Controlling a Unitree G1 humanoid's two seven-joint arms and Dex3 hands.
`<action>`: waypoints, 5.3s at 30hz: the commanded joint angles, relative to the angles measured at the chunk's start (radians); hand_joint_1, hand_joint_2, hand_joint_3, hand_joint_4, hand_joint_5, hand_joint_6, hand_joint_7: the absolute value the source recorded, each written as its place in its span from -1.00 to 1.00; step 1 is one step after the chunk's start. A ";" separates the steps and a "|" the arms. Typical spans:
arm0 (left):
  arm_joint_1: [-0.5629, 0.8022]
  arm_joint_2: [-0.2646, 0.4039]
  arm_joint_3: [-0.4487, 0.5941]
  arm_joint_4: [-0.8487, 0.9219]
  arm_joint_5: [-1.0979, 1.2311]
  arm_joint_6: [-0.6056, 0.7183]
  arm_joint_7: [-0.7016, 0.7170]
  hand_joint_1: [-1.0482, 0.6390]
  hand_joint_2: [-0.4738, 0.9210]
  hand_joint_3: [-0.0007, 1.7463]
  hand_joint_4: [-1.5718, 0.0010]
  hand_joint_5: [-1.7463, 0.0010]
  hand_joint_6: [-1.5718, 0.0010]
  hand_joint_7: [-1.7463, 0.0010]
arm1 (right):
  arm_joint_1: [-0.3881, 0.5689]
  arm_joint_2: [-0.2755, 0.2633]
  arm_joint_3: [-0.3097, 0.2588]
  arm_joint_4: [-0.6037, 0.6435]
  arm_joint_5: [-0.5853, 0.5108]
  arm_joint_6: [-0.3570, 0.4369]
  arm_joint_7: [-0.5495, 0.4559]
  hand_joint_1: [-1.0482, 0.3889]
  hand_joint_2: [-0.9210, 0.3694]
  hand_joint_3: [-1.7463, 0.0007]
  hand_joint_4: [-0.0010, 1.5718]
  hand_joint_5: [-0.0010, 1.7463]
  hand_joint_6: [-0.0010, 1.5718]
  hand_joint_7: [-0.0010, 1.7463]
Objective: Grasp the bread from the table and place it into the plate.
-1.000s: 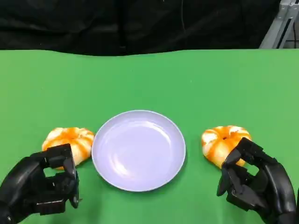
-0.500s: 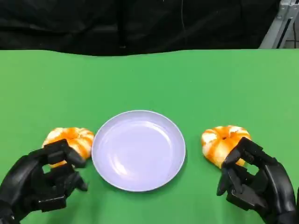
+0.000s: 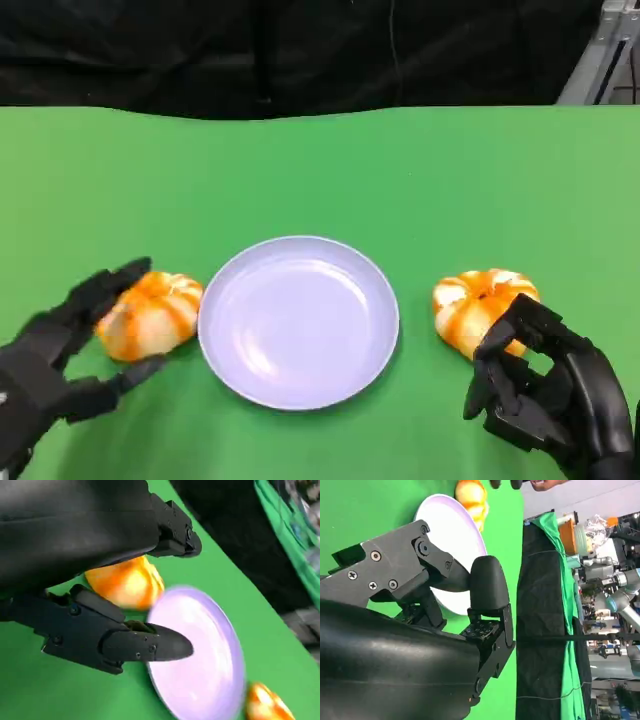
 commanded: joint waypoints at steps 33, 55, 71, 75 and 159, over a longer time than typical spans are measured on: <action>-0.531 0.110 -0.520 0.822 0.630 -0.109 0.539 -0.77 1.00 -0.83 0.75 0.95 0.46 0.98 | -0.013 0.003 -0.001 0.022 -0.006 -0.036 -0.009 0.30 -0.56 -0.25 0.08 1.00 -0.17 0.90; -0.550 0.071 -0.501 0.926 0.516 -0.188 0.663 0.30 0.99 -0.64 0.16 -0.99 0.37 -0.97 | -0.011 0.002 -0.005 0.008 0.007 -0.017 -0.009 0.31 -0.50 -0.32 0.10 1.00 -0.16 0.91; -0.544 0.133 -0.402 0.743 0.432 -0.184 0.607 0.23 0.97 -0.53 0.13 -1.00 0.14 -0.69 | -0.007 -0.004 -0.008 0.013 0.006 -0.030 -0.001 0.31 -0.53 -0.29 0.07 1.00 -0.18 0.90; -0.533 0.131 -0.391 0.670 0.419 -0.218 0.587 0.27 0.94 -0.49 0.14 -1.00 0.14 -0.72 | -0.008 -0.008 -0.011 0.015 0.010 -0.025 0.004 0.31 -0.54 -0.29 0.07 1.00 -0.19 0.90; -0.152 0.048 -0.180 -0.176 -0.219 0.158 -0.167 -0.55 1.00 -0.62 0.57 0.86 0.46 0.95 | -0.011 0.005 -0.017 0.055 -0.009 -0.099 -0.021 0.29 -0.55 -0.23 0.07 1.00 -0.18 0.87</action>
